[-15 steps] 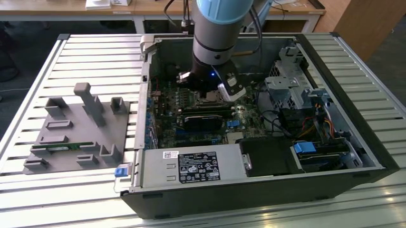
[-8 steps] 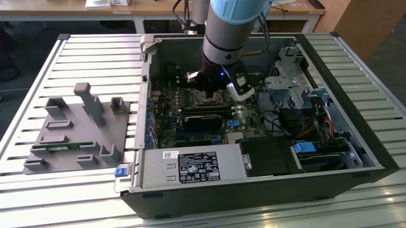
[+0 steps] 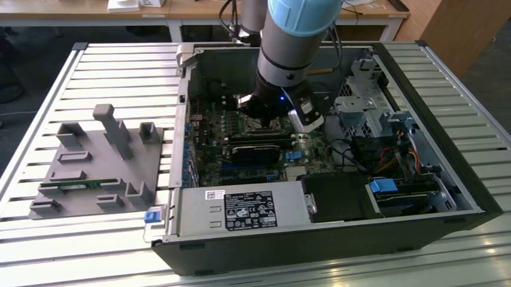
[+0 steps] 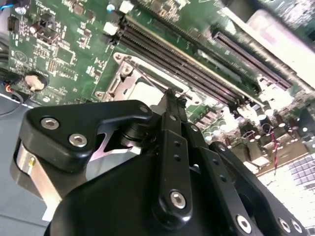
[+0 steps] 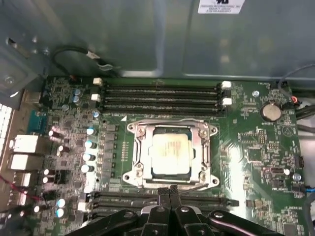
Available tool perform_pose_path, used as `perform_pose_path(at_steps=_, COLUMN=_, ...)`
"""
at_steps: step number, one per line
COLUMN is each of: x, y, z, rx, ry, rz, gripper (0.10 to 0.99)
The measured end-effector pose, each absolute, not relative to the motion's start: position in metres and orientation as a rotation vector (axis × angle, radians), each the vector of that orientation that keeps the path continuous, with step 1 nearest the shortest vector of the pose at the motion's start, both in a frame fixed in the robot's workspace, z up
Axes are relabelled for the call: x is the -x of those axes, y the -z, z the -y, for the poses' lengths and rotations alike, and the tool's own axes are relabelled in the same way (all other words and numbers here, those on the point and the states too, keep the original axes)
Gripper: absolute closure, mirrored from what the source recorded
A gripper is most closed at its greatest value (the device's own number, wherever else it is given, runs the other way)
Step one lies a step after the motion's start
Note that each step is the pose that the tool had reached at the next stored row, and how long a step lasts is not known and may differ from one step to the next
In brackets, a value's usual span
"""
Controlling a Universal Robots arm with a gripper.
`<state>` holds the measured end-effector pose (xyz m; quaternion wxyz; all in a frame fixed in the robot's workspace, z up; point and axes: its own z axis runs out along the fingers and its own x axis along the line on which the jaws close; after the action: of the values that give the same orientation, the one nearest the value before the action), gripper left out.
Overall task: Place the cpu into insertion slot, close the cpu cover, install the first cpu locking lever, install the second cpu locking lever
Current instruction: 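Install the second cpu locking lever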
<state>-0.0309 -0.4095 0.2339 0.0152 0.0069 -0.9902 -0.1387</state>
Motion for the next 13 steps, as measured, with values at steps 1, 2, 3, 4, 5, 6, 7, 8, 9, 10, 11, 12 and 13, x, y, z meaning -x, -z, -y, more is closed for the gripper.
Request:
perform_pose_path(at_steps=1, x=0.033, y=-0.234, z=0.410, rx=-0.022, ry=0.432, rz=3.081, gripper=0.965)
perform_pose_path(at_steps=2, x=0.035, y=-0.233, z=0.411, rx=-0.022, ry=0.432, rz=3.081, gripper=0.965)
perform_pose_path(at_steps=3, x=0.038, y=-0.233, z=0.411, rx=-0.022, ry=0.432, rz=3.081, gripper=0.965)
perform_pose_path(at_steps=4, x=0.040, y=-0.233, z=0.411, rx=-0.022, ry=0.432, rz=3.081, gripper=0.965)
perform_pose_path(at_steps=5, x=0.044, y=-0.232, z=0.411, rx=-0.022, ry=0.433, rz=3.081, gripper=0.965)
perform_pose_path(at_steps=6, x=0.047, y=-0.232, z=0.411, rx=-0.022, ry=0.432, rz=3.081, gripper=0.965)
perform_pose_path(at_steps=7, x=0.050, y=-0.231, z=0.412, rx=-0.022, ry=0.432, rz=3.081, gripper=0.965)
perform_pose_path(at_steps=8, x=0.053, y=-0.230, z=0.412, rx=-0.022, ry=0.433, rz=3.081, gripper=0.965)
perform_pose_path(at_steps=9, x=0.055, y=-0.228, z=0.412, rx=-0.022, ry=0.433, rz=3.081, gripper=0.965)
perform_pose_path(at_steps=10, x=0.056, y=-0.226, z=0.412, rx=-0.022, ry=0.433, rz=3.081, gripper=0.965)
perform_pose_path(at_steps=11, x=0.057, y=-0.224, z=0.412, rx=-0.022, ry=0.432, rz=3.081, gripper=0.965)
perform_pose_path(at_steps=12, x=0.057, y=-0.223, z=0.412, rx=-0.022, ry=0.432, rz=3.081, gripper=0.965)
perform_pose_path(at_steps=13, x=0.058, y=-0.221, z=0.412, rx=-0.022, ry=0.432, rz=3.081, gripper=0.965)
